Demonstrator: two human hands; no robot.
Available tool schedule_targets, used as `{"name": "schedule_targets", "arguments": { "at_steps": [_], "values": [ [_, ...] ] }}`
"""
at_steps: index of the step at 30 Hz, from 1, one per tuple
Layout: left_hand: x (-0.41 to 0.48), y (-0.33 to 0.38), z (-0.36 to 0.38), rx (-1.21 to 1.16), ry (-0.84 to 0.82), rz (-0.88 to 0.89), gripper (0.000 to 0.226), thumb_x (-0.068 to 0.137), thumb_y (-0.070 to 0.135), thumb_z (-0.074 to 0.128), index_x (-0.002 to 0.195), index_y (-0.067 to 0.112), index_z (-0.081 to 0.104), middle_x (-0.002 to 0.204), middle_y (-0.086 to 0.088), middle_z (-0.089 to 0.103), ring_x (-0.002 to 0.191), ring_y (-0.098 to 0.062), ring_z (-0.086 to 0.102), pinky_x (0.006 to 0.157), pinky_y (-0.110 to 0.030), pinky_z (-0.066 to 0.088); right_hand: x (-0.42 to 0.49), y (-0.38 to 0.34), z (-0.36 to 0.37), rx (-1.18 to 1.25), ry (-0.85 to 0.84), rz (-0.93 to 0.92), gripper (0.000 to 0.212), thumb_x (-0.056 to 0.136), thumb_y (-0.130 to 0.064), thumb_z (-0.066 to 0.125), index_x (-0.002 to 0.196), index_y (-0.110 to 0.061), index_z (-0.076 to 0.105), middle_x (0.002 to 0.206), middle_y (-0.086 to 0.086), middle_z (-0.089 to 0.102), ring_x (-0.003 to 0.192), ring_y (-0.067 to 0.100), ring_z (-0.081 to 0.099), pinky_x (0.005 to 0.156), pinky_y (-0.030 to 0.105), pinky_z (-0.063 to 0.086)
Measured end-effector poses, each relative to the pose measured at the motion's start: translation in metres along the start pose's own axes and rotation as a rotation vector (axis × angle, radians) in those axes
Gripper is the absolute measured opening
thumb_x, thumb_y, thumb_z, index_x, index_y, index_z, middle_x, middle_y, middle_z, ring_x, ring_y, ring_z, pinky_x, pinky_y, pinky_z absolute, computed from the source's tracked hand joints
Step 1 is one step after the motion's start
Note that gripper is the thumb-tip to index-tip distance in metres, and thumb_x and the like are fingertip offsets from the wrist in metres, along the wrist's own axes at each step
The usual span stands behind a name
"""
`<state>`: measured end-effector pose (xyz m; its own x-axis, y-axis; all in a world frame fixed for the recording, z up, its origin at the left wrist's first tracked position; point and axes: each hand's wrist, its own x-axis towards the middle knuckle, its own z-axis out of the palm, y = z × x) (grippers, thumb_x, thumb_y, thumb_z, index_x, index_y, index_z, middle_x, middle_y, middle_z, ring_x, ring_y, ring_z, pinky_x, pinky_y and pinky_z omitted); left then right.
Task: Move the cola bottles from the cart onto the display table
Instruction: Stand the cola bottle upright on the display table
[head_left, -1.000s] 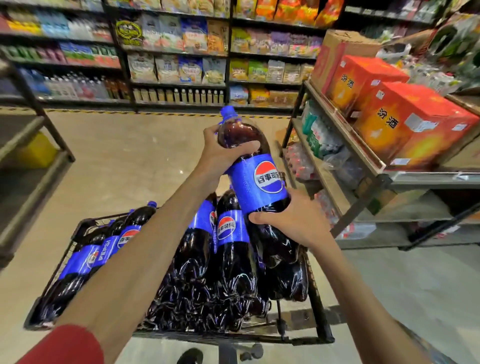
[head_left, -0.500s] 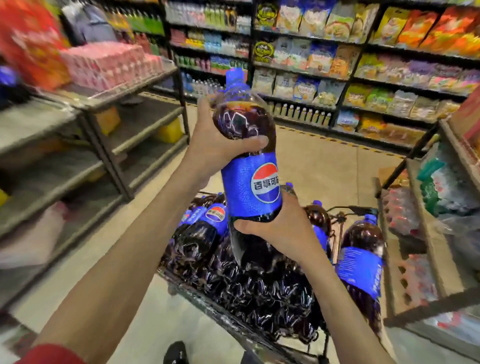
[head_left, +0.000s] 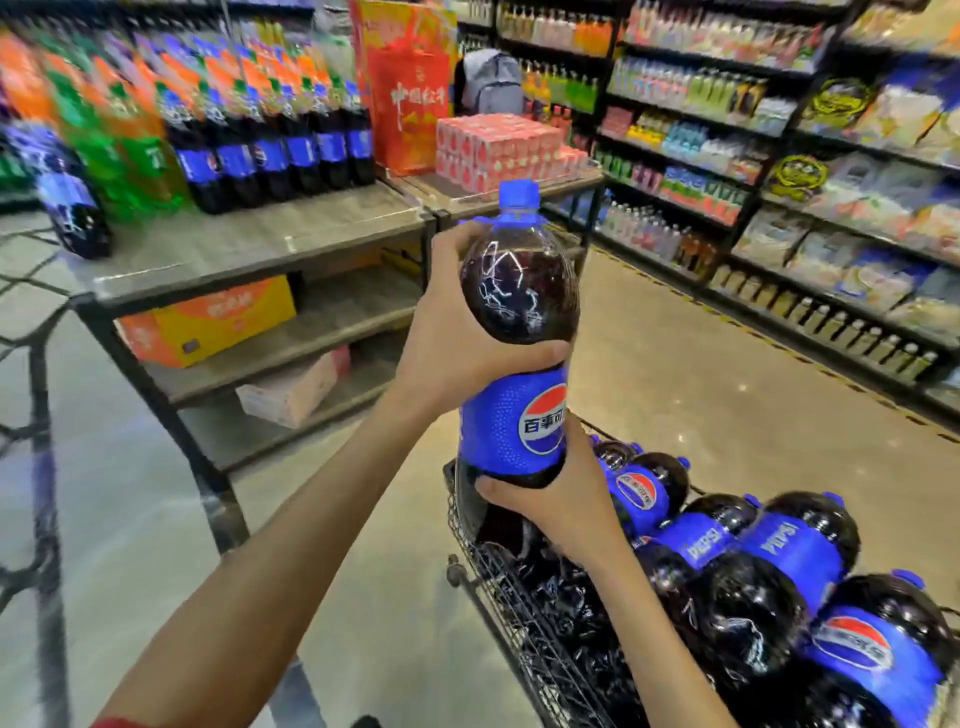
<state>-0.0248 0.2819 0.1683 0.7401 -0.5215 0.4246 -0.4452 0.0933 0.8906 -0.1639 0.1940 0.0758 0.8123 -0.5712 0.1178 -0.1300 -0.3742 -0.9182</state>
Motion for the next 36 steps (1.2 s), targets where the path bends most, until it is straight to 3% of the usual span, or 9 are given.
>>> {"name": "schedule_targets", "arguments": {
  "at_steps": [3, 5, 10, 14, 19, 23, 29, 36],
  "values": [
    [-0.005, -0.015, -0.045, 0.052, 0.08, -0.003, 0.107, 0.053, 0.014, 0.099, 0.138, 0.025, 0.034, 0.125, 0.011, 0.057, 0.109, 0.003, 0.062, 0.088, -0.017, 0.054, 0.017, -0.008, 0.041, 0.029, -0.115, -0.01, 0.07, 0.059, -0.011, 0.097, 0.107, -0.033, 0.051, 0.1, -0.021, 0.068, 0.09, -0.014, 0.062, 0.07, 0.006, 0.046],
    [-0.006, -0.023, -0.076, 0.092, 0.123, 0.025, 0.107, 0.053, 0.014, 0.099, 0.137, 0.023, 0.035, 0.126, 0.011, 0.056, 0.112, 0.004, 0.06, 0.088, -0.012, 0.049, 0.028, -0.015, 0.07, 0.044, -0.18, -0.019, 0.071, 0.061, -0.009, 0.096, 0.107, -0.033, 0.048, 0.102, -0.02, 0.066, 0.09, -0.016, 0.061, 0.07, 0.004, 0.046],
    [-0.003, -0.04, -0.148, 0.165, 0.186, 0.09, 0.108, 0.051, 0.016, 0.099, 0.138, 0.017, 0.036, 0.133, 0.002, 0.055, 0.122, -0.006, 0.057, 0.105, -0.032, 0.048, 0.058, -0.026, 0.143, 0.077, -0.314, -0.022, 0.08, 0.062, -0.02, 0.097, 0.123, -0.033, 0.046, 0.114, -0.019, 0.066, 0.1, -0.01, 0.063, 0.078, 0.012, 0.05],
    [0.004, -0.055, -0.199, 0.244, 0.221, 0.106, 0.108, 0.052, 0.015, 0.099, 0.138, 0.019, 0.034, 0.135, -0.001, 0.053, 0.123, -0.008, 0.056, 0.104, -0.027, 0.048, 0.081, -0.038, 0.197, 0.106, -0.37, -0.054, 0.086, 0.061, -0.022, 0.097, 0.13, -0.031, 0.046, 0.118, -0.019, 0.066, 0.104, -0.008, 0.063, 0.079, 0.011, 0.052],
    [0.023, -0.083, -0.257, 0.297, 0.263, 0.073, 0.107, 0.053, 0.013, 0.097, 0.14, 0.013, 0.034, 0.135, -0.003, 0.054, 0.124, -0.015, 0.058, 0.105, -0.032, 0.048, 0.115, -0.05, 0.261, 0.119, -0.405, -0.095, 0.087, 0.058, -0.019, 0.099, 0.13, -0.029, 0.05, 0.118, -0.017, 0.067, 0.107, -0.003, 0.064, 0.082, 0.015, 0.055],
    [0.046, -0.104, -0.301, 0.325, 0.328, 0.049, 0.107, 0.054, 0.01, 0.096, 0.139, 0.015, 0.032, 0.133, -0.002, 0.055, 0.12, -0.01, 0.06, 0.101, -0.02, 0.046, 0.153, -0.066, 0.311, 0.124, -0.463, -0.123, 0.086, 0.058, -0.022, 0.099, 0.125, -0.035, 0.047, 0.113, -0.024, 0.064, 0.102, -0.013, 0.061, 0.079, 0.009, 0.052],
    [0.098, -0.144, -0.368, 0.362, 0.415, 0.005, 0.106, 0.055, 0.009, 0.097, 0.139, 0.014, 0.033, 0.128, 0.008, 0.056, 0.117, -0.004, 0.061, 0.1, -0.02, 0.048, 0.222, -0.086, 0.386, 0.118, -0.525, -0.136, 0.095, 0.042, -0.046, 0.095, 0.125, -0.03, 0.052, 0.113, -0.018, 0.069, 0.102, -0.004, 0.065, 0.08, 0.02, 0.057],
    [0.183, -0.194, -0.439, 0.377, 0.421, -0.027, 0.109, 0.056, 0.004, 0.096, 0.142, 0.014, 0.03, 0.131, 0.01, 0.054, 0.12, -0.004, 0.059, 0.099, -0.019, 0.048, 0.324, -0.108, 0.468, 0.108, -0.574, -0.157, 0.093, 0.048, -0.03, 0.101, 0.125, -0.032, 0.049, 0.112, -0.022, 0.064, 0.098, -0.015, 0.06, 0.072, 0.009, 0.052]
  ]
}}
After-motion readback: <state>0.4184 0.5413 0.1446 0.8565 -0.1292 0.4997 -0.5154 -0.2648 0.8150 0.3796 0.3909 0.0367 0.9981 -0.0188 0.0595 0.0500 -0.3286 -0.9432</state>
